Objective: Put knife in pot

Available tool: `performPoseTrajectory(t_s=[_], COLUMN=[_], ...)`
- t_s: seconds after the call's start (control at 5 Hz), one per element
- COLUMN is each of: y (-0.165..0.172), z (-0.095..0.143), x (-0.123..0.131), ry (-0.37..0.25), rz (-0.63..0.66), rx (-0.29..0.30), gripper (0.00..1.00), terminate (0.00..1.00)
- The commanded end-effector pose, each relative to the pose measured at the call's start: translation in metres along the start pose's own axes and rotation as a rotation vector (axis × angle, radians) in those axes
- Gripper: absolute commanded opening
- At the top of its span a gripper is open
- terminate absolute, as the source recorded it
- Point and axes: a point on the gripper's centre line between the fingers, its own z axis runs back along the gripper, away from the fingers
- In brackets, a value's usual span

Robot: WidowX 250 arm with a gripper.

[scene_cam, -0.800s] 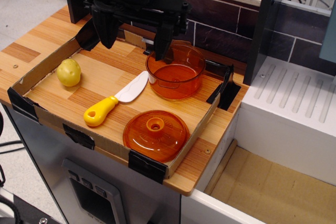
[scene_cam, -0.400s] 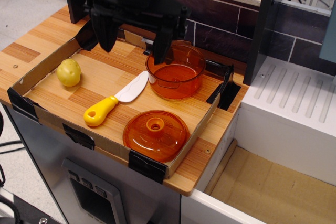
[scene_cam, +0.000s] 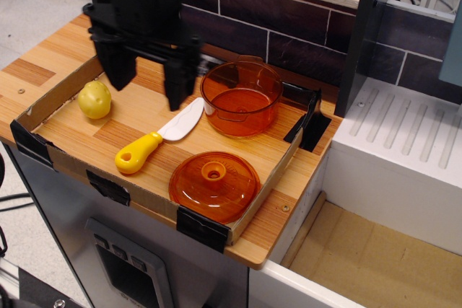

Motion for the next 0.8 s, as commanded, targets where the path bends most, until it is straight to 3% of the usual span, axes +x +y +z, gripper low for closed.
performPoseTrajectory(t_s=[0.0,0.6], y=[0.036,0.035], z=[-0.015,-0.067], x=[0.011,0.006], ry=[0.023,-0.016], rz=[-0.028,-0.059], rx=[-0.026,0.039], gripper=[1.0,1.0], terminate=[0.0,0.0])
